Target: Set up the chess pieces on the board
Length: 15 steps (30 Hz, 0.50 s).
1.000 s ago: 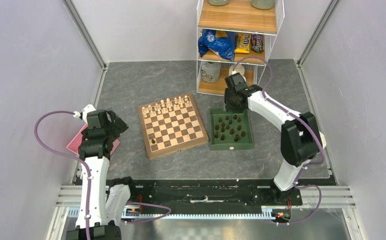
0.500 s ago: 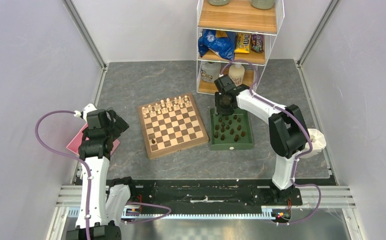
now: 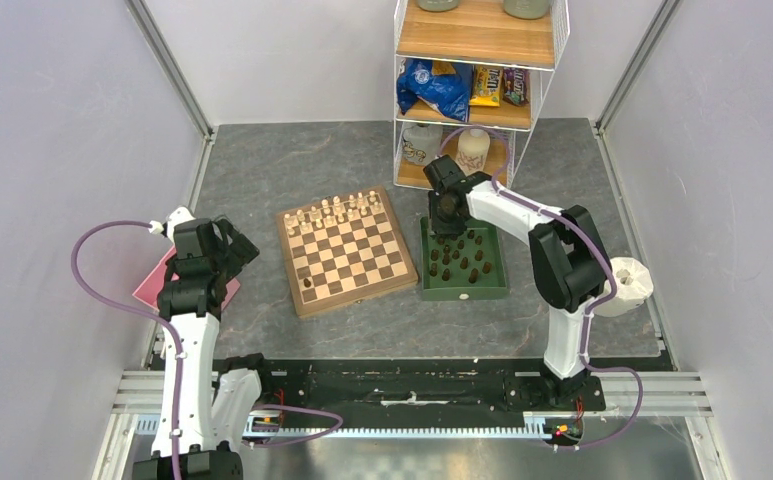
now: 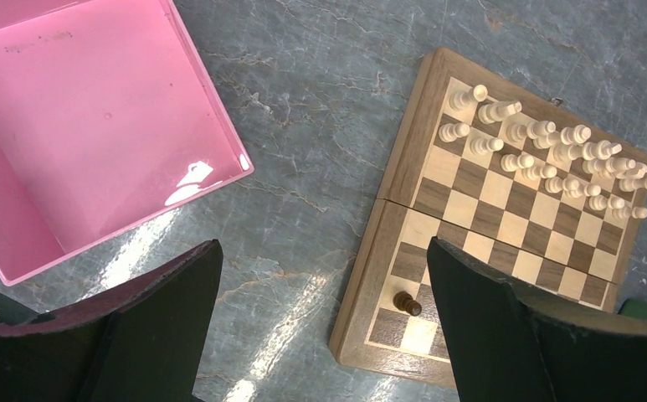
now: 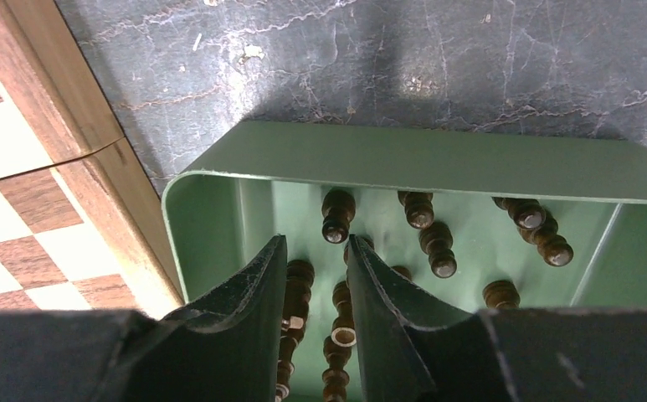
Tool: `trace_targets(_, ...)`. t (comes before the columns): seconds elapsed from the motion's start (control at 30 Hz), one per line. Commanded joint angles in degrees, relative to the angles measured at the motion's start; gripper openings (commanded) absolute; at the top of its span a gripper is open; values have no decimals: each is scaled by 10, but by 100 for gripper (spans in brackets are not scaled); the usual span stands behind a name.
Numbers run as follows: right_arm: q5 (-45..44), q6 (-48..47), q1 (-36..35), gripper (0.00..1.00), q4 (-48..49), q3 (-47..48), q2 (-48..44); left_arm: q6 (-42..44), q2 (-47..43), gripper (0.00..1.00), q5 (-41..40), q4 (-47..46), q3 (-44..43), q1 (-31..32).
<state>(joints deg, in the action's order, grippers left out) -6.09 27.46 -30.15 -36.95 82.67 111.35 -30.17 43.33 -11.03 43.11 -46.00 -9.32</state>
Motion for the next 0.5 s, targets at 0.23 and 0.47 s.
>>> trace_targets(0.23,-17,4,2,38,1,34,25,-11,-3,99,14,-23,2,-4)
trace_targets(0.47,-30,-2,2,34,-3,40,31,-11,-3,99,16,-25,3,-4)
